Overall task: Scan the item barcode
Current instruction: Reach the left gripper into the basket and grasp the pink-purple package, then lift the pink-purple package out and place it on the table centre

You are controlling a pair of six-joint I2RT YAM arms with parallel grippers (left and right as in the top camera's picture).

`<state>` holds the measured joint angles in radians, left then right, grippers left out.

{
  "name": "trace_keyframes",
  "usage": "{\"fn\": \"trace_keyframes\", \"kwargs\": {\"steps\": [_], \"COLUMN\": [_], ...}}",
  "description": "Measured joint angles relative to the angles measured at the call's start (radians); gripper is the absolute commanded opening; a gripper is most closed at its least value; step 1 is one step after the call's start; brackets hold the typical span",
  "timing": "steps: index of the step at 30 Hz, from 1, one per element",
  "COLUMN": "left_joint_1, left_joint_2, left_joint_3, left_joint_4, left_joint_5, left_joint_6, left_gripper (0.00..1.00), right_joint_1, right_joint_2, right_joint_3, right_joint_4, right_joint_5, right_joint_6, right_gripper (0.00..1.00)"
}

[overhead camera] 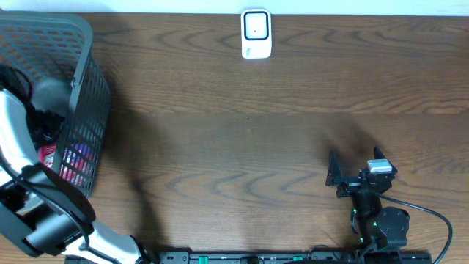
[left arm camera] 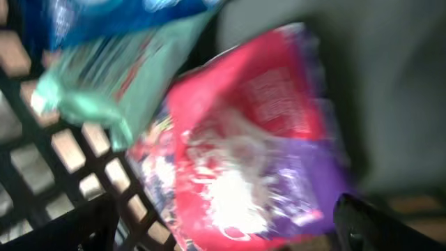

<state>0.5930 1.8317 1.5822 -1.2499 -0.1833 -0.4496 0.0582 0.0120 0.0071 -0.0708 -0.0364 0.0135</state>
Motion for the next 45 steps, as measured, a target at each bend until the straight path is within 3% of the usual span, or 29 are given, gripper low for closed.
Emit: {"fn": "trace_keyframes", "kwargs": {"steps": [3, 10, 12, 15, 20, 28, 34, 38, 45], "left_joint_1": [0.0, 0.0, 0.0, 0.0, -0.001, 0.0, 0.002, 0.001, 0.001], "left_joint_2": [0.014, 0.014, 0.014, 0.014, 0.003, 0.001, -0.026, -0.155, -0.506], "left_joint_3": [-0.051, -0.111, -0.149, -0.198, -0.254, -0.256, -0.15, -0.057, 0.001], "left_joint_4": [0.004, 0.034, 0.066, 0.107, 0.155, 0.146, 0.079, 0.112, 0.298], "left_joint_5": [-0.042, -0.08, -0.084, -0.078, -0.085, -0.083, -0.02, 0.029, 0.179], "left_joint_6": [-0.1, -0.191, -0.206, -0.216, -0.23, -0.231, -0.227, -0.227, -0.227], "left_gripper": [0.98, 0.98, 0.89, 0.64, 0.08, 0.07, 0.07, 0.07, 0.07], "right_joint_1": [0.0, 0.0, 0.0, 0.0, 0.0, 0.0, 0.0, 0.0, 0.0], "right_joint_2": [0.0, 0.0, 0.0, 0.0, 0.0, 0.0, 0.0, 0.0, 0.0], "right_joint_3": [0.0, 0.0, 0.0, 0.0, 0.0, 0.0, 0.0, 0.0, 0.0], "right_joint_4": [0.0, 0.0, 0.0, 0.0, 0.0, 0.0, 0.0, 0.0, 0.0], "right_joint_5": [0.0, 0.0, 0.0, 0.0, 0.0, 0.0, 0.0, 0.0, 0.0], "right_joint_6": [0.0, 0.0, 0.0, 0.0, 0.0, 0.0, 0.0, 0.0, 0.0], "right_gripper": [0.99, 0.99, 0.99, 0.99, 0.99, 0.99, 0.99, 0.99, 0.99]}}
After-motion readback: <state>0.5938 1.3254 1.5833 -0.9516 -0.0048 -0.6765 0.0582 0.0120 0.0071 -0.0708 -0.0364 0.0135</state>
